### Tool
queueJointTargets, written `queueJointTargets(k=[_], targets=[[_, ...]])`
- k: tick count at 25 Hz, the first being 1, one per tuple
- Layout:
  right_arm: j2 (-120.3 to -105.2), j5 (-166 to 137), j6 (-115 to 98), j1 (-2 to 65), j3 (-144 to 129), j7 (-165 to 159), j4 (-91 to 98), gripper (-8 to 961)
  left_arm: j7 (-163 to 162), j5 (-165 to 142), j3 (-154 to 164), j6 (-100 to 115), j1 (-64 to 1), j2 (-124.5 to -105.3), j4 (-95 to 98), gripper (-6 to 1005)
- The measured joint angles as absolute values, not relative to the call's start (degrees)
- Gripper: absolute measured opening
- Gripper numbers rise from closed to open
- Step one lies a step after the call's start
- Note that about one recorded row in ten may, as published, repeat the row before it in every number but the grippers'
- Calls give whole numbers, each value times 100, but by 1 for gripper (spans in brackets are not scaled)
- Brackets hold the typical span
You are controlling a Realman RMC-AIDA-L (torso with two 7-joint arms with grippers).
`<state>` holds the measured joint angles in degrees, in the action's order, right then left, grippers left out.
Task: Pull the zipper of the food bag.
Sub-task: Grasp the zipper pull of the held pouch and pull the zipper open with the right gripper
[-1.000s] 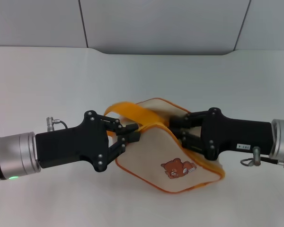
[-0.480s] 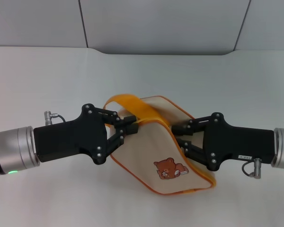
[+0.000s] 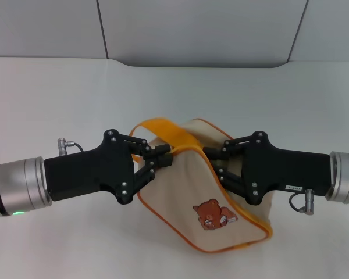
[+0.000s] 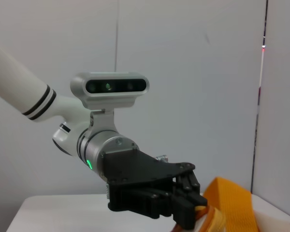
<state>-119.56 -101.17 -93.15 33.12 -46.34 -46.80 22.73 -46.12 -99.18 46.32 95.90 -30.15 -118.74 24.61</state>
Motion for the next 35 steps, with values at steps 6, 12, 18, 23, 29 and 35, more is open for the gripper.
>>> queueJointTargets(k=[6, 12, 18, 23, 29, 35], targets=[[-11953, -10146, -9363, 3400, -4674, -4580, 2231, 203, -4614, -9912, 4632, 9604, -3009, -11875, 2460, 68], [-11947, -10140, -9363, 3366, -4715, -4424, 2215, 85, -4596, -9914, 4595, 9594, -2990, -11874, 2460, 65], [-11915, -10204, -9374, 3219, -4712, -4431, 2221, 6, -4655, -9915, 4412, 9451, -2989, -11866, 2461, 77], [-11760, -10502, -9526, 2774, -4699, -4572, 2258, -2, -4815, -9914, 4307, 9254, -3008, -11856, 2478, 87], [-11539, -10689, -9813, 2339, -4653, -4756, 2257, 22, -4835, -9914, 4049, 9157, -3022, -11834, 2477, 99], [-11512, -10647, -9876, 2246, -4129, -5217, 2271, 57, -4838, -9912, 4040, 9103, -3055, -11842, 2467, 111]])
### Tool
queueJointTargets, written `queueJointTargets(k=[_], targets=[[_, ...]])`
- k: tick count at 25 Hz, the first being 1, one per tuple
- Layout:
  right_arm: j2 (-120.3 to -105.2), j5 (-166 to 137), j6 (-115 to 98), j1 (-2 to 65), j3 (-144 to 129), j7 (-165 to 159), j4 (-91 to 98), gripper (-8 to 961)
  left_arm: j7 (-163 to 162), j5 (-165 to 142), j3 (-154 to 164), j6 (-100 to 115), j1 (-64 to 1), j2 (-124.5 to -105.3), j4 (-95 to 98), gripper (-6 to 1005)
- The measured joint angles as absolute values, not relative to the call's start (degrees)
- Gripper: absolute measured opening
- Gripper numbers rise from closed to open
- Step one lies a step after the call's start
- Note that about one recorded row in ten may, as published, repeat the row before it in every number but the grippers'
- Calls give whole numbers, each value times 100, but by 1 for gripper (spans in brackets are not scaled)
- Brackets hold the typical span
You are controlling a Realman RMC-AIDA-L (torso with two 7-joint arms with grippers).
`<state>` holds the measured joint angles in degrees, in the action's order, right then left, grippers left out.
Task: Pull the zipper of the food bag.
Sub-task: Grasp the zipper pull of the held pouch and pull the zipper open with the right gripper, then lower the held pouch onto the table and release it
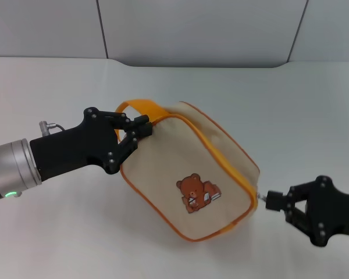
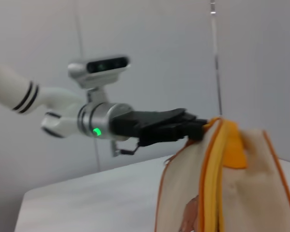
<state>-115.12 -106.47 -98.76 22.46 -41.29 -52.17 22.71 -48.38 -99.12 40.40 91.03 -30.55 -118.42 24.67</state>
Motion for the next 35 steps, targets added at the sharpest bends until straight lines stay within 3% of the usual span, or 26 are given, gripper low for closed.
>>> queueJointTargets(k=[9, 15, 25, 30, 32, 35], targets=[[-11566, -10009, -10331, 2347, -3362, -5861, 2242, 111, -4838, -9908, 4009, 8968, -2929, -11864, 2125, 129], [-11587, -9665, -10663, 2554, -3310, -6034, 2224, 299, -4552, -9908, 4021, 8863, -2725, -11883, 1916, 141], [-11612, -9712, -10454, 2721, -3353, -6158, 2156, 714, -4321, -9835, 3916, 9256, -2468, -11859, 1871, 161], [-11546, -9720, -10580, 2723, -3489, -6292, 2228, 789, -5306, -9881, 3929, 9925, -2480, -11766, 2307, 171], [-11422, -9774, -10833, 2728, -3893, -6482, 2367, 807, -6134, -9953, 4182, 10421, -2588, -11625, 2611, 175], [-11319, -9947, -11014, 2768, -4161, -6574, 2458, 836, -6509, -9962, 4445, 10703, -2706, -11511, 2674, 298]])
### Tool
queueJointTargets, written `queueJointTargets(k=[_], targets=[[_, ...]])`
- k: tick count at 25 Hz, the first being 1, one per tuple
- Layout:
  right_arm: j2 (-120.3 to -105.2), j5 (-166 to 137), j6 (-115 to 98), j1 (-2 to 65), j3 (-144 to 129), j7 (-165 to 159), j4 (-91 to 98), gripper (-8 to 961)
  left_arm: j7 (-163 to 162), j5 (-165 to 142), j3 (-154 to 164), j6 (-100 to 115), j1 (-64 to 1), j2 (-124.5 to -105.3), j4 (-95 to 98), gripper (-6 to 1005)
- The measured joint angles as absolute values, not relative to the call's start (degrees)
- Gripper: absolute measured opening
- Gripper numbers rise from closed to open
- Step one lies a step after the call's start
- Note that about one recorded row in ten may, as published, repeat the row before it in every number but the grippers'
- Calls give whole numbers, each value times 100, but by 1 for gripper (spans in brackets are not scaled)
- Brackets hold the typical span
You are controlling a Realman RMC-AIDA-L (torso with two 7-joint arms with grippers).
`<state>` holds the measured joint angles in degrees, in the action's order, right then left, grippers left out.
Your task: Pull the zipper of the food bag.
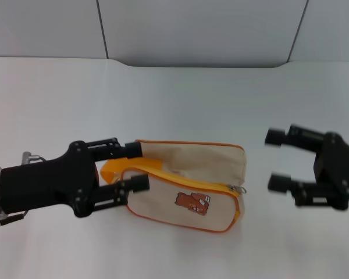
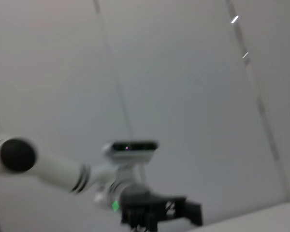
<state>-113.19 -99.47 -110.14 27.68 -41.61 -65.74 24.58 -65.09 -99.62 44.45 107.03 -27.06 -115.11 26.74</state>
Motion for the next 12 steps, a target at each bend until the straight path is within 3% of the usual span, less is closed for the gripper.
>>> queueJointTargets(k=[2, 12], targets=[[-11240, -10359, -11193, 2852, -4284, -6751, 2608, 845, -6861, -9966, 4759, 10956, -2826, -11430, 2731, 380], [-11302, -10678, -11179, 2862, -4245, -6837, 2849, 844, -6892, -9999, 4922, 11016, -2794, -11448, 2822, 815]])
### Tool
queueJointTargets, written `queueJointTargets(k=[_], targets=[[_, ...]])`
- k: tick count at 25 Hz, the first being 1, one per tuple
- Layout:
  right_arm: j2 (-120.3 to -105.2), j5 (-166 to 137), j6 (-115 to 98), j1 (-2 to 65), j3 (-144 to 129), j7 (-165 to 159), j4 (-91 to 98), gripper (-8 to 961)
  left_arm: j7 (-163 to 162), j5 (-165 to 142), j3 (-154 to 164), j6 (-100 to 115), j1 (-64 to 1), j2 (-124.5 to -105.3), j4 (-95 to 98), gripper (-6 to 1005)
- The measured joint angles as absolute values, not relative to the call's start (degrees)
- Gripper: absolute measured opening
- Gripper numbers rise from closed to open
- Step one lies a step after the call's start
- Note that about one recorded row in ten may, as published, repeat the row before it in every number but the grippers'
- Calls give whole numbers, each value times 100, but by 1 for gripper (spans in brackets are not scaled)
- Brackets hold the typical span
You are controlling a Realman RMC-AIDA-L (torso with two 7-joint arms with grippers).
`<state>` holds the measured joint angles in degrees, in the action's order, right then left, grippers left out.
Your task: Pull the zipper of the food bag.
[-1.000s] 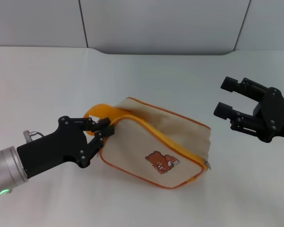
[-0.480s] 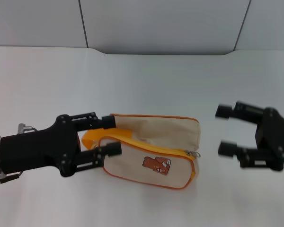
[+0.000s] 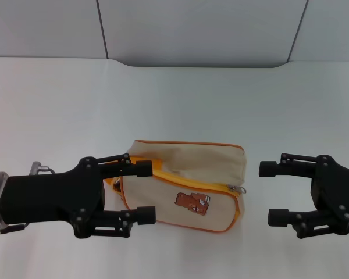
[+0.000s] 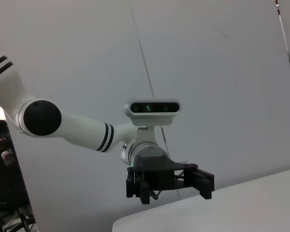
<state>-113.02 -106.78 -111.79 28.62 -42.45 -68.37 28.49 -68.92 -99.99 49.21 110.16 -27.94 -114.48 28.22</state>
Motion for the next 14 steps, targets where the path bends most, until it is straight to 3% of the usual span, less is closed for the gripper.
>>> queueJointTargets(k=[14], targets=[[-11325, -10688, -11171, 2883, -4238, -6825, 2838, 844, -6834, -10116, 4927, 11010, -2802, -11470, 2830, 815]])
